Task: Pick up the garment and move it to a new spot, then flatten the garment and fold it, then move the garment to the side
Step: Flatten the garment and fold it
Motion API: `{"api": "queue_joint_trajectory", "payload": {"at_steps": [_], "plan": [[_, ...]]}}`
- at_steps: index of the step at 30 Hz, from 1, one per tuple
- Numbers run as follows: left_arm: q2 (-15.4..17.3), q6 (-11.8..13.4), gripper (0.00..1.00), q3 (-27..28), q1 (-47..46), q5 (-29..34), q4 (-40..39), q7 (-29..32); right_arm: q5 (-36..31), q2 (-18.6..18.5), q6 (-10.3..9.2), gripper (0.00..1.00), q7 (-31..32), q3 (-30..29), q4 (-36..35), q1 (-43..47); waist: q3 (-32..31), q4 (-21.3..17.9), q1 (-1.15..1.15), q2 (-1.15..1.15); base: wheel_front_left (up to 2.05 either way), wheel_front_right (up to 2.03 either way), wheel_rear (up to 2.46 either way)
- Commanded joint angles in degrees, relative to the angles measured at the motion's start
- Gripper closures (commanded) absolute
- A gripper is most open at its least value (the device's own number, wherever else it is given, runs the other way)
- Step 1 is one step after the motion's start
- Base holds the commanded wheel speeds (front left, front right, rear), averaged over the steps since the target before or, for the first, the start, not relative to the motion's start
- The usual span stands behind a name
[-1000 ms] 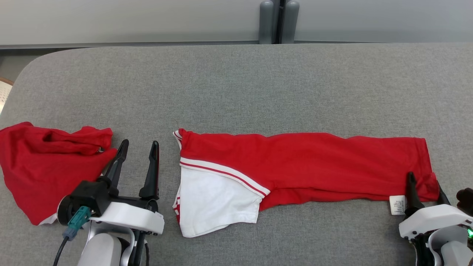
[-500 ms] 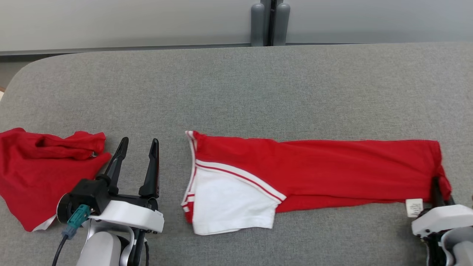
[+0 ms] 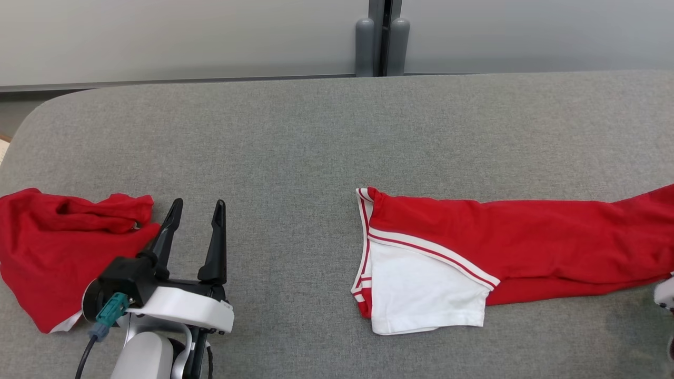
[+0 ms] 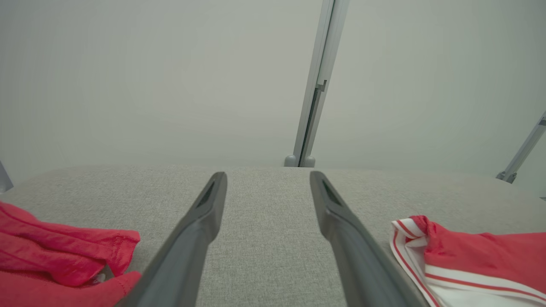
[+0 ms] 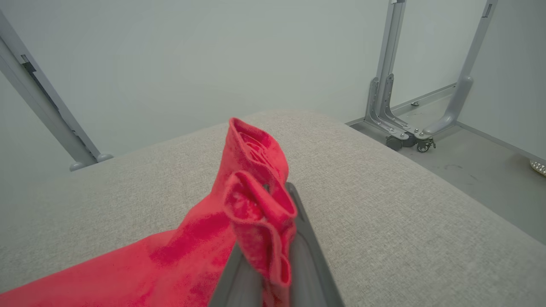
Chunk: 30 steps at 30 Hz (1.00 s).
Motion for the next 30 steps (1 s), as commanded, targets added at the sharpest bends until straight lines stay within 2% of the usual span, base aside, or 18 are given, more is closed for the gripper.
{"api": "queue_joint_trajectory", "payload": {"at_steps": [1,5,13,15,17,22,30], "plan": [[0.2,0.4,0.00,0.0,0.2,-0.5,0.1,0.0,-0.5,1.7,-0.11,1.00,-0.3,1.3,-1.6,-0.8,-0.6,-0.1,0.00,0.00,0.00,0.00,0.00],[0.2,0.6,0.00,0.0,1.0,-1.1,0.4,0.0,0.6,5.2,-0.07,1.00,-0.3,5.7,-5.2,-0.8,-1.6,-0.2,0.00,0.00,0.00,0.00,0.00],[0.2,1.0,0.00,-0.3,1.0,-1.9,0.2,0.0,5.1,11.2,-0.07,1.00,4.2,21.0,-16.8,2.3,-2.7,0.1,0.00,0.00,0.00,0.00,0.00],[0.2,1.0,0.00,-0.3,1.1,-2.1,0.2,0.0,5.8,11.4,-0.07,1.00,4.9,22.7,-18.2,2.9,-2.8,0.3,0.00,0.00,0.00,0.00,0.00],[0.2,1.0,0.00,-0.6,1.4,-2.0,0.3,0.0,7.2,11.7,-0.07,1.00,6.3,26.8,-21.0,4.7,-3.2,0.7,0.00,0.00,0.00,0.00,0.00],[0.2,1.0,0.00,-0.7,2.2,-2.1,0.5,0.0,16.7,11.8,-0.07,1.00,8.0,37.5,-26.2,8.1,-3.6,1.6,0.00,0.00,0.00,0.00,0.00],[0.2,0.9,0.00,-1.7,1.9,-1.8,0.7,0.0,21.0,11.9,-0.07,1.00,6.7,47.8,-24.9,9.6,-3.8,3.5,0.00,0.00,0.00,0.00,0.00]]}}
